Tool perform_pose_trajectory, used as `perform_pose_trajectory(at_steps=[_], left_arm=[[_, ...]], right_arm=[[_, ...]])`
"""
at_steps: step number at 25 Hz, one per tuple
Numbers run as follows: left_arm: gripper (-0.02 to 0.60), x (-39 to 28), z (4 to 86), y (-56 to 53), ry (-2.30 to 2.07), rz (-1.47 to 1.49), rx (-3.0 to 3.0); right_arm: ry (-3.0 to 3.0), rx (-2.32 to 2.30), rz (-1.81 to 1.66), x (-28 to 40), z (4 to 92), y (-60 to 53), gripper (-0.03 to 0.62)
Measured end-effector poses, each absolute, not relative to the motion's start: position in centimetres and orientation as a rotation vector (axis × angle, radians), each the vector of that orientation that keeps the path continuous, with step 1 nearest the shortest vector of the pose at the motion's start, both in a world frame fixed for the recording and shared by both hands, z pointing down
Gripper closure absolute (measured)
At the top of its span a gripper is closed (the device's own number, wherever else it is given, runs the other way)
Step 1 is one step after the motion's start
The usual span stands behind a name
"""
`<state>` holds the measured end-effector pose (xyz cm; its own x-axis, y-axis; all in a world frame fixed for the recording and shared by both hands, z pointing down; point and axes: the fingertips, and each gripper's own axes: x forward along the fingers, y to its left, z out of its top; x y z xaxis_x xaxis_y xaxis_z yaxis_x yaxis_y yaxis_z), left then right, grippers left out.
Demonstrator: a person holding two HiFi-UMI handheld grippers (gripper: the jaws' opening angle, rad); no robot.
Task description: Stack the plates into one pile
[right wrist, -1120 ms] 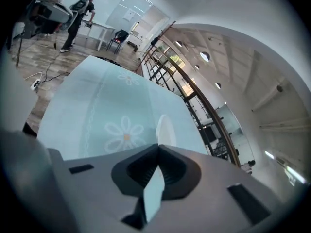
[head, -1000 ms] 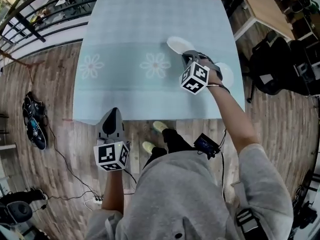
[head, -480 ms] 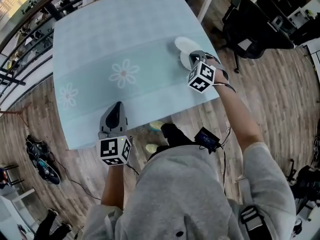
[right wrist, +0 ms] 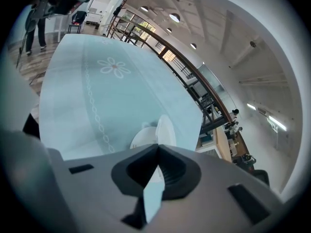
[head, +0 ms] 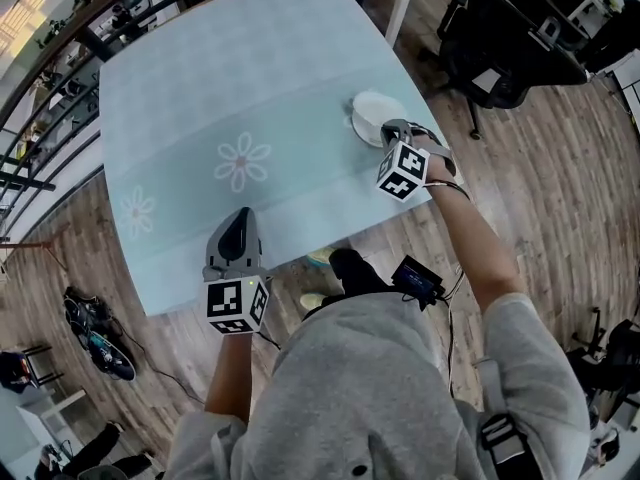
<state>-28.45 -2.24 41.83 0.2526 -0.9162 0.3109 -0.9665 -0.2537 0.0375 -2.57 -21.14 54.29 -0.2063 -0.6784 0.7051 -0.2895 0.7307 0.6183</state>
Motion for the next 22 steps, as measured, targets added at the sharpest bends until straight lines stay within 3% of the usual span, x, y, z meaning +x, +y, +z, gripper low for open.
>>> perform_pose_trajectory(at_steps=[17, 20, 22], left_arm=[[0.561, -28.6, 42.1, -1.8, -1.749, 0.368, 2.284], [0.561, -28.6, 41.9, -2.2, -1.742, 0.37, 2.289], [0.561, -28.4, 41.8, -2.4, -1.736, 0.368, 2.294]], right_arm=[[-1.819, 0.687, -0.16, -3.0, 60.1, -19.4, 0.559], [-1.875, 0.713, -0.063, -3.6, 59.7, -19.4, 0.475], [-1.895, 0.724, -0.049, -3.5, 59.3, -19.2, 0.462]])
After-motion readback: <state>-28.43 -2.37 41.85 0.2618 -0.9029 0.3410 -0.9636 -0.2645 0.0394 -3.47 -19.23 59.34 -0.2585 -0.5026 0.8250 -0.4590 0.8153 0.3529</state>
